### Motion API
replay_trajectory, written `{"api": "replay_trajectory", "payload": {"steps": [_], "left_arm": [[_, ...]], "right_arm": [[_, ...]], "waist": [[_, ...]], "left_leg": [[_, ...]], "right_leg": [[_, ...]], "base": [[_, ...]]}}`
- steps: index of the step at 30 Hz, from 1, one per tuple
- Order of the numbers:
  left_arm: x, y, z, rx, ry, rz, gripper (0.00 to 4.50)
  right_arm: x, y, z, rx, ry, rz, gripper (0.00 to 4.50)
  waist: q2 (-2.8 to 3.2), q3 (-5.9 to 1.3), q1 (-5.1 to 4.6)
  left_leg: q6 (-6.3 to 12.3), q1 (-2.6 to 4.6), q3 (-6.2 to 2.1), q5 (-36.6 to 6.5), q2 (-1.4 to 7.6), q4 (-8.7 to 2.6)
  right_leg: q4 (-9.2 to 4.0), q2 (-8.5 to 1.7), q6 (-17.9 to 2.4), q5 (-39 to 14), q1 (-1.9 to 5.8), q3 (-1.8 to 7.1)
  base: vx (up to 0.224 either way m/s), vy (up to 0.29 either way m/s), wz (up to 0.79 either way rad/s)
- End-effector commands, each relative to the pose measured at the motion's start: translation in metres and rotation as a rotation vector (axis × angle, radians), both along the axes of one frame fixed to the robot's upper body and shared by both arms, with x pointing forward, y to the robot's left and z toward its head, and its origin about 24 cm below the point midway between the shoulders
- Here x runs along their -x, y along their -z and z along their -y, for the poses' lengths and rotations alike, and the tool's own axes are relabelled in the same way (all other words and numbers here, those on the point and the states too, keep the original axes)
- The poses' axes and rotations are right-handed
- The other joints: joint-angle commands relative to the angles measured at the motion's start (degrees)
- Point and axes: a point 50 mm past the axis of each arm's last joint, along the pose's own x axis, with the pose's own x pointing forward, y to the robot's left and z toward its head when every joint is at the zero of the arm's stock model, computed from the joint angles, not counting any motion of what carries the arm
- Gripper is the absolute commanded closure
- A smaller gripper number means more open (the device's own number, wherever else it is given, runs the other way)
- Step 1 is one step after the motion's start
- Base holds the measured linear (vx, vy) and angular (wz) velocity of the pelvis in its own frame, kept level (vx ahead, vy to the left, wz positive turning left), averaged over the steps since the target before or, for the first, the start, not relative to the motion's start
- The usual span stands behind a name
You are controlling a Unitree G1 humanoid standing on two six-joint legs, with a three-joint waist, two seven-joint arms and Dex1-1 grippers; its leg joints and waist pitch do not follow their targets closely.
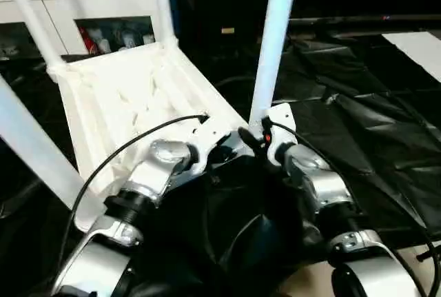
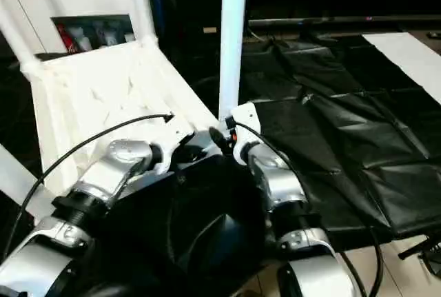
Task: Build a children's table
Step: Rotate leg to tighten
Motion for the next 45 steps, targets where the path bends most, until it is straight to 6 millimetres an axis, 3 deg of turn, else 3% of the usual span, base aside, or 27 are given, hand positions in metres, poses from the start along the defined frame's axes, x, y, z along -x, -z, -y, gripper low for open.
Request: {"api": "replay_trajectory", "payload": {"steps": [1,6,7,8,10,11,12,16,17,20,23,25,30,36,40,42,45], "left_arm": [[0.001,-0.02,0.027,0.115,0.081,0.078,4.5],[0.007,-0.017,0.016,0.107,0.164,0.074,4.5],[0.009,-0.016,0.011,0.106,0.193,0.067,4.5],[0.009,-0.016,0.011,0.106,0.193,0.067,4.5],[0.013,-0.016,0.005,0.108,0.237,0.058,4.5],[0.016,-0.016,0.002,0.108,0.269,0.052,4.5],[0.021,-0.015,-0.004,0.1,0.326,0.042,4.5],[0.024,-0.015,-0.011,0.091,0.37,0.024,4.5],[0.027,-0.016,-0.016,0.085,0.398,0.01,4.5],[0.03,-0.016,-0.022,0.076,0.436,-0.004,4.5],[0.036,-0.017,-0.031,0.061,0.49,-0.025,4.5],[0.037,-0.017,-0.034,0.057,0.503,-0.032,4.5],[0.041,-0.017,-0.039,0.052,0.524,-0.052,4.5],[0.045,-0.016,-0.04,0.056,0.545,-0.07,4.5],[0.043,-0.014,-0.037,0.055,0.509,-0.064,4.5],[0.037,-0.013,-0.034,0.054,0.452,-0.047,4.5],[0.025,-0.014,-0.023,0.066,0.323,-0.006,4.5]], "right_arm": [[0.014,0.003,-0.046,-0.068,-0.203,-0.026,1.08],[0.014,0.0,-0.034,-0.026,-0.282,0.0,0.65],[0.015,-0.001,-0.027,-0.01,-0.328,0.009,0.6],[0.015,-0.001,-0.027,-0.01,-0.328,0.009,0.56],[0.019,-0.003,-0.02,0.004,-0.416,0.016,0.56],[0.023,-0.004,-0.016,0.022,-0.487,0.026,0.56],[0.029,-0.005,-0.008,0.044,-0.582,0.029,0.56],[0.035,-0.006,0.002,0.059,-0.68,0.019,0.56],[0.039,-0.007,0.009,0.067,-0.736,0.01,0.56],[0.042,-0.008,0.016,0.079,-0.772,0.0,0.56],[0.044,-0.008,0.025,0.089,-0.813,-0.024,0.56],[0.045,-0.009,0.027,0.087,-0.822,-0.027,0.72],[0.046,-0.011,0.027,0.067,-0.844,-0.03,1.02],[0.049,-0.011,0.025,0.053,-0.877,-0.035,1.68],[0.051,-0.009,0.023,0.036,-0.869,-0.043,1.75],[0.05,-0.006,0.021,0.023,-0.826,-0.049,1.77],[0.039,0.004,0.013,0.04,-0.612,-0.062,1.77]], "waist": [[-0.12,-3.98,0.17],[-0.11,-3.99,0.06],[-0.46,-3.95,-0.16],[-0.29,-3.96,-0.02],[-0.24,-3.87,-0.06],[-0.52,-3.9,-0.08],[-0.33,-3.81,0.18],[-0.24,-3.64,0.68],[-0.63,-3.58,0.81],[-0.41,-3.61,1.18],[-0.76,-3.66,1.35],[-0.52,-3.7,1.55],[-0.57,-3.73,2.38],[-0.56,-3.8,2.42],[-0.6,-3.73,2.43],[-0.58,-3.73,2.4],[-0.66,-3.61,2.06]], "left_leg": [[1.51,0.47,-0.21,-11.64,0.79,-3.65],[1.94,0.35,-0.31,-12.17,0.87,-3.7],[2.09,0.35,-0.21,-12.09,0.9,-3.68],[2.17,0.43,-0.34,-12.29,0.96,-3.71],[2.64,0.42,-0.21,-12.71,1.02,-3.65],[2.82,0.43,-0.15,-12.63,1.05,-3.61],[2.96,0.45,-0.23,-12.72,1.21,-3.7],[2.77,0.78,-0.1,-14.29,1.38,-3.78],[2.71,0.83,0.0,-14.56,1.35,-3.8],[2.48,0.78,-0.14,-14.36,1.43,-3.89],[2.54,0.69,-0.11,-13.82,1.49,-3.85],[2.69,0.76,-0.09,-13.02,1.54,-3.83],[2.3,0.89,0.0,-12.62,1.56,-3.8],[2.29,0.74,-0.04,-12.0,1.5,-3.76],[1.96,0.8,-0.04,-12.44,1.48,-3.8],[1.91,0.8,-0.01,-12.21,1.48,-3.78],[0.86,0.79,-0.15,-12.79,1.31,-3.91]], "right_leg": [[-4.27,-3.13,-12.14,-9.69,3.06,2.25],[-4.33,-3.25,-12.13,-10.57,3.26,2.23],[-4.32,-3.18,-12.33,-10.18,3.19,2.26],[-4.23,-3.27,-12.52,-10.42,3.28,2.17],[-4.35,-3.27,-12.63,-10.86,3.21,2.26],[-4.33,-3.26,-12.73,-10.79,3.19,2.29],[-4.32,-3.3,-12.62,-11.07,3.15,2.31],[-4.51,-3.27,-12.58,-13.31,2.79,2.4],[-4.62,-3.23,-12.32,-14.08,2.72,2.43],[-4.47,-3.29,-12.09,-14.5,2.7,2.38],[-4.36,-3.34,-12.1,-14.07,2.73,2.41],[-4.18,-3.29,-12.47,-12.95,2.61,2.39],[-4.02,-3.3,-12.64,-12.17,2.54,2.44],[-3.83,-3.28,-12.75,-10.87,2.7,2.38],[-4.06,-3.32,-12.19,-12.53,2.67,2.42],[-4.03,-3.27,-12.14,-12.22,2.6,2.48],[-4.23,-3.33,-11.57,-14.08,2.59,2.45]], "base": [[0.0,0.0,0.0],[0.0,0.0,0.0],[0.0,0.0,0.0],[0.0,0.0,0.0],[0.0,0.0,0.0],[0.0,0.0,0.0],[0.0,0.0,0.0],[0.0,0.0,0.0],[0.0,0.0,0.0],[0.0,0.0,0.0],[0.0,0.0,0.0],[0.0,0.0,0.0],[0.0,0.0,0.0],[0.0,0.0,0.0],[0.0,0.0,0.0],[0.0,0.0,0.0],[0.0,0.0,0.0]]}}
